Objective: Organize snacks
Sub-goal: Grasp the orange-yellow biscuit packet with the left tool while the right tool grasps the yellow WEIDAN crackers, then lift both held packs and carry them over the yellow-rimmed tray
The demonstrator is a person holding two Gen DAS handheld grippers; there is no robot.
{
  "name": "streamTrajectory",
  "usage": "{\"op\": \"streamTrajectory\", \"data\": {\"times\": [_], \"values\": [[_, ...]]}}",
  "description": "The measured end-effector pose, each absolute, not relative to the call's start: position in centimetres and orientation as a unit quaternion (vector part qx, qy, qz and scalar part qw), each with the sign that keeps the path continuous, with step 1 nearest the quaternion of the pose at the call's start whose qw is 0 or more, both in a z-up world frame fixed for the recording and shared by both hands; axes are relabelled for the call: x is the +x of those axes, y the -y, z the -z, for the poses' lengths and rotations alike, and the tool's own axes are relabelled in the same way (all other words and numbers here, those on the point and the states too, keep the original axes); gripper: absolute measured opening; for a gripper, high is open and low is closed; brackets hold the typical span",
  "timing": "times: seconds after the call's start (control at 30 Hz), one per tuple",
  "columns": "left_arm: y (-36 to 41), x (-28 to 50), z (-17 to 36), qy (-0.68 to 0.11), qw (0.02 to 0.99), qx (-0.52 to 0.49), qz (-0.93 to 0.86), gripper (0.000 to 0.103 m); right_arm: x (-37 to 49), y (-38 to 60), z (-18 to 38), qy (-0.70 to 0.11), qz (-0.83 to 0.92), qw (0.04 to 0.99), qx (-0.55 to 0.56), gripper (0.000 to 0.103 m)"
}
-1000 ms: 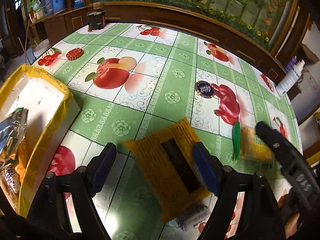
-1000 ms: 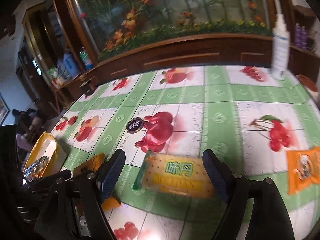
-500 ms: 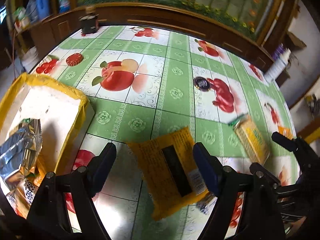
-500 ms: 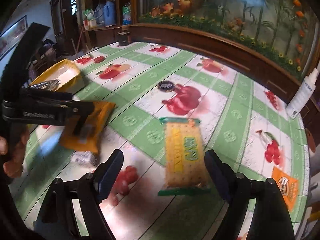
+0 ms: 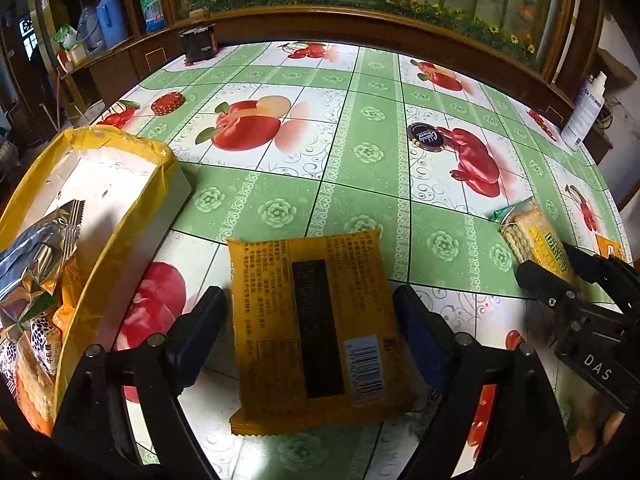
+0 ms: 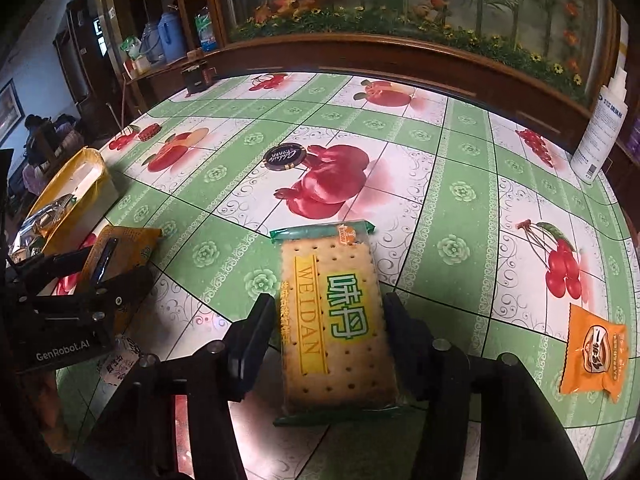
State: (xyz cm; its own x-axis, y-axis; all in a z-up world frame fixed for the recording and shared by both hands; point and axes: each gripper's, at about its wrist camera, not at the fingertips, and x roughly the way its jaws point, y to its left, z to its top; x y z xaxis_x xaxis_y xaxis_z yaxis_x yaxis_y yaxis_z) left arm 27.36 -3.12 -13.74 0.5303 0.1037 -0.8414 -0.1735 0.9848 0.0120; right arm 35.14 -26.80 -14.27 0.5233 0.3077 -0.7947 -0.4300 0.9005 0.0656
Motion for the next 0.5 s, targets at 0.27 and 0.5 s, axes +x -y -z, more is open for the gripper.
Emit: {"op": "streamTrajectory", "data": {"times": [0.27, 0.5], "values": [[2.7, 26.7, 13.5, -0.478, 0.878, -0.023, -0.030, 0.069, 34.1, 26.3, 14.0, -0.448, -0.220, 0.866, -0.045, 0.048], [1.5, 23.6, 12.0, -0.462, 0.886, -0.032, -0.022, 0.069, 31.0, 27.8, 12.4, -0.443, -0.228, 0.867, 0.028, 0.048]]}}
